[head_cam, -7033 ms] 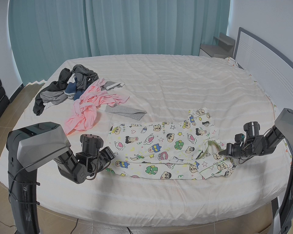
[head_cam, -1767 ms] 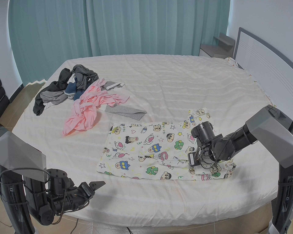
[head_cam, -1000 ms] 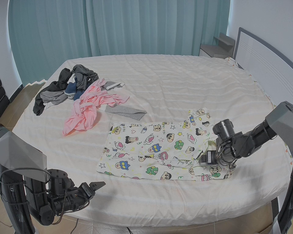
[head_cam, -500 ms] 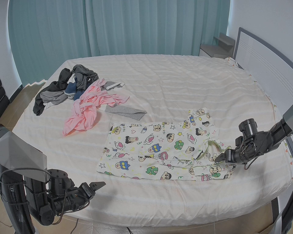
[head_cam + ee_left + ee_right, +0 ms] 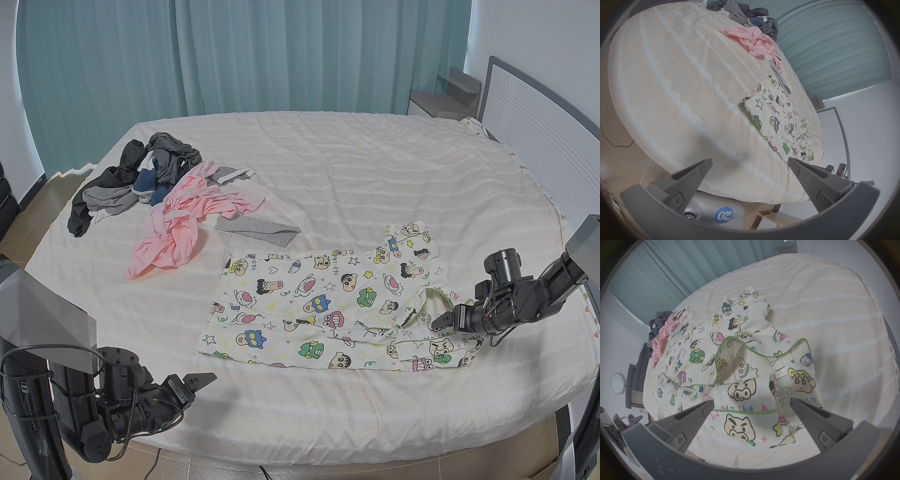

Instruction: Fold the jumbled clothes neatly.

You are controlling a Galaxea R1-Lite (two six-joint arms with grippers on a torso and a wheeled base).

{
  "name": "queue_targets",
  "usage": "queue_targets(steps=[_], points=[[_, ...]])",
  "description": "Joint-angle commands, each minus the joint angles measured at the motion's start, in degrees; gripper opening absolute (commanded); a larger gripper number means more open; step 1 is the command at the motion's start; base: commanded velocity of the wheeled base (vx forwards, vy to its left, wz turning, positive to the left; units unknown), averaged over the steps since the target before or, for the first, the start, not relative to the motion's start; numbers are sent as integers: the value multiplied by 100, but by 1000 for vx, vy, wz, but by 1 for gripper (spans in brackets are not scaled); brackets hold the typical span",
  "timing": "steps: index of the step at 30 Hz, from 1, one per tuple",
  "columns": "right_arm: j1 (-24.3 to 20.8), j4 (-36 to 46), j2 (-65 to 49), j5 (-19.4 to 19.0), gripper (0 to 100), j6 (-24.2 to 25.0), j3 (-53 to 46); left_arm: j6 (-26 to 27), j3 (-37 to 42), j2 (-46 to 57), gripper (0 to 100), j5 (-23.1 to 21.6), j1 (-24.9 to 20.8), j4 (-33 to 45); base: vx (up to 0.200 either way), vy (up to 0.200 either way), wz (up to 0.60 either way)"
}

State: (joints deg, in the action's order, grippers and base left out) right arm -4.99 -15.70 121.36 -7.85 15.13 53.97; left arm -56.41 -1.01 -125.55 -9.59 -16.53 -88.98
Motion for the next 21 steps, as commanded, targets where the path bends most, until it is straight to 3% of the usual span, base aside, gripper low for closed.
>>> queue_targets(steps=[1,13,14,21], points=[[-11,-38,222,-76,100,8,-35,-2,31,-22,100,-7,1,-102,0,0,0],[-143,-65,187,-138,100,-28,-238,7,22,-57,100,-7,1,-102,0,0,0],[-143,-73,178,-138,0,-28,-238,7,22,-57,100,-7,1,-102,0,0,0],[-90,-65,46,-120,0,-10,-246,7,22,-57,100,-7,1,-102,0,0,0]])
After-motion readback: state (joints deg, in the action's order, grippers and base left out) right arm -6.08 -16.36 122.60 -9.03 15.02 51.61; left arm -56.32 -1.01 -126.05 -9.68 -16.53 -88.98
